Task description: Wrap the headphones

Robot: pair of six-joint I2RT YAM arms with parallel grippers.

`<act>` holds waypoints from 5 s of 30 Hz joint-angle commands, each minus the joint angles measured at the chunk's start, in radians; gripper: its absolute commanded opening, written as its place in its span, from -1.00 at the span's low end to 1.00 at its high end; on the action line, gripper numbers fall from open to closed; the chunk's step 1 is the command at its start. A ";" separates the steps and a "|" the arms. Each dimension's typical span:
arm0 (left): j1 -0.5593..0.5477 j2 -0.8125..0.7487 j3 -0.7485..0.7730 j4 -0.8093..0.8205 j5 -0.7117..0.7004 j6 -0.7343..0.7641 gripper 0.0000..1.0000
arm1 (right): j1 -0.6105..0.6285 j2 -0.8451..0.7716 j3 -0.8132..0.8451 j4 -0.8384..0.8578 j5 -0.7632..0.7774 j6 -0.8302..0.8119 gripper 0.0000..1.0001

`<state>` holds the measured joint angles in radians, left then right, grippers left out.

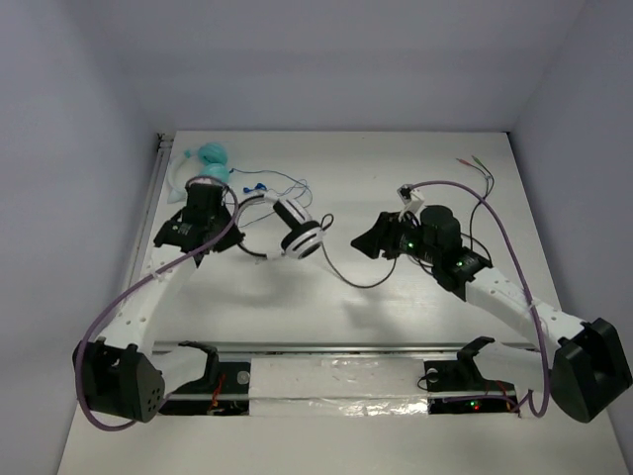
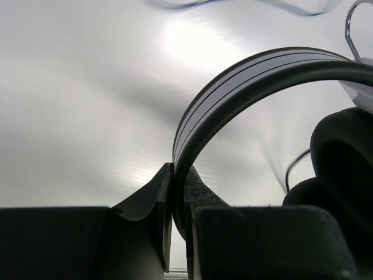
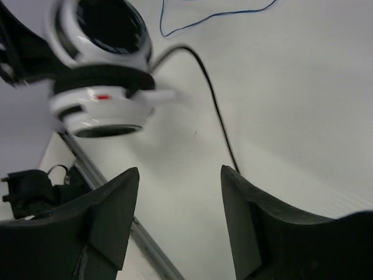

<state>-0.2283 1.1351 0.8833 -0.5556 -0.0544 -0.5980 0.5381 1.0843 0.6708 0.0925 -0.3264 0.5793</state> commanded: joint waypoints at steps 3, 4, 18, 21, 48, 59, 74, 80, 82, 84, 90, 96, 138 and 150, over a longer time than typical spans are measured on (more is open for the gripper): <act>-0.003 -0.008 0.275 -0.030 0.283 0.092 -1.00 | 0.006 0.065 0.010 0.147 -0.079 -0.052 0.58; -0.003 0.006 0.298 -0.041 0.309 0.093 -1.00 | 0.006 0.071 0.009 0.171 -0.080 -0.068 0.63; 0.006 0.031 0.502 -0.041 0.631 0.107 -1.00 | 0.006 0.216 -0.033 0.472 -0.023 -0.107 0.82; 0.026 0.034 0.526 -0.020 0.726 0.087 -1.00 | 0.006 0.265 -0.063 0.600 -0.025 -0.070 0.80; 0.303 -0.063 0.315 0.581 0.894 -0.403 -1.00 | 0.017 0.210 -0.231 0.486 0.069 0.137 -0.53; 0.303 -0.107 0.215 0.347 0.685 -0.192 -1.00 | 0.040 0.201 0.027 0.139 0.252 -0.010 -1.00; 0.281 -0.138 0.008 0.457 0.829 -0.226 -1.00 | 0.066 0.488 0.242 0.134 0.182 -0.041 -1.00; 0.153 -0.115 -0.076 0.692 0.748 -0.420 -1.00 | 0.207 0.511 0.271 0.121 0.210 -0.029 -1.00; 0.133 -0.116 -0.118 0.790 0.708 -0.474 -1.00 | 0.265 0.503 0.259 0.124 0.222 -0.012 -1.00; 0.106 -0.118 -0.157 0.851 0.631 -0.555 -1.00 | 0.302 0.482 0.247 0.124 0.233 -0.003 -1.00; 0.050 -0.109 -0.207 0.890 0.337 -0.600 -1.00 | 0.463 0.399 0.168 0.105 0.312 0.057 -1.00; 0.050 -0.132 -0.210 0.873 0.150 -0.599 -1.00 | 0.575 0.246 0.029 0.075 0.382 0.148 -1.00; -0.338 -0.037 0.065 0.122 0.087 0.297 -1.00 | 0.513 0.289 0.811 -0.939 0.825 -0.332 -1.00; -0.338 -0.072 0.054 0.190 0.318 0.336 -1.00 | 0.312 0.276 0.643 -0.682 0.880 -0.306 -0.72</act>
<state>-0.5655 1.1088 0.9226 -0.4290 0.1421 -0.2661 0.9047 1.4036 1.3613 -0.7250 0.4877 0.2584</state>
